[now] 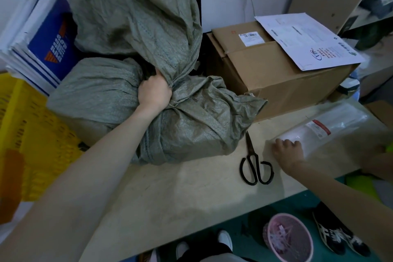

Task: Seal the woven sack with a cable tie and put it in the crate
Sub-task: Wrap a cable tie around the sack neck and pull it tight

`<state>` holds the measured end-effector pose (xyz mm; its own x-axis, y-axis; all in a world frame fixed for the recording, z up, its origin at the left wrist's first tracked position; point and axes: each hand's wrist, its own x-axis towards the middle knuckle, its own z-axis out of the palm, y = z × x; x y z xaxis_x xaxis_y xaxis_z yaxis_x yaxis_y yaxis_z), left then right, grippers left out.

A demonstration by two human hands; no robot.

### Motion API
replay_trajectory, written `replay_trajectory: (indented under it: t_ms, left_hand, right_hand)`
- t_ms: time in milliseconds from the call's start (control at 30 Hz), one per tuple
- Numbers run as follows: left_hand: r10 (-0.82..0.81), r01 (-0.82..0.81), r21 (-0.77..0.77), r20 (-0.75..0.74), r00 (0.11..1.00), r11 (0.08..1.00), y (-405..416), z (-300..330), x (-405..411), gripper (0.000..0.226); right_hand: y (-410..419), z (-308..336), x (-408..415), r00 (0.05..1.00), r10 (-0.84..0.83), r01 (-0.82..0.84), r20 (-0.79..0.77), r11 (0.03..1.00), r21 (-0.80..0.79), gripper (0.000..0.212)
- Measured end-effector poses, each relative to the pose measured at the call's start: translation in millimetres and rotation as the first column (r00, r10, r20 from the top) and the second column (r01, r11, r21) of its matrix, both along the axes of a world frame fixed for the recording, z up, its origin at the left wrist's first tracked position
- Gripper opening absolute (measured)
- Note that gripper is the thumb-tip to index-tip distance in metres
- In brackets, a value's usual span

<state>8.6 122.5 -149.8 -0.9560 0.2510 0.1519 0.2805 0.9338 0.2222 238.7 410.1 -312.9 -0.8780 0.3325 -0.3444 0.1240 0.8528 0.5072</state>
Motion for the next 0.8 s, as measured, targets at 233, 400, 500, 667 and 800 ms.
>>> replay_trajectory:
  t_ms: [233,400,500,667,800]
  left_hand:
    - [-0.013,0.014,0.011,-0.025,1.000,1.000,-1,-1,0,0.043]
    - [-0.010,0.010,0.003,-0.023,1.000,1.000,-1,-1,-1,0.046]
    - [-0.009,0.009,0.000,-0.021,1.000,1.000,-2,-2,-1,0.046]
    - [-0.009,0.010,0.020,-0.014,1.000,1.000,-3,-2,-2,0.044]
    - [0.001,-0.001,0.044,0.017,1.000,0.999,-3,0,-1,0.047]
  right_hand:
    - [2,-3,-3,0.984,0.164,-0.168,0.062,0.985,0.051,0.035]
    - [6,6,-8,0.970,0.231,-0.234,0.074,0.972,0.033,0.035]
    - [7,12,-11,0.957,0.288,-0.286,-0.041,0.957,0.041,0.021]
    - [-7,25,-27,0.925,0.114,-0.226,-0.362,0.932,-0.282,0.010]
    - [-20,44,-46,0.777,-0.347,-0.166,-0.525,0.691,-0.703,0.013]
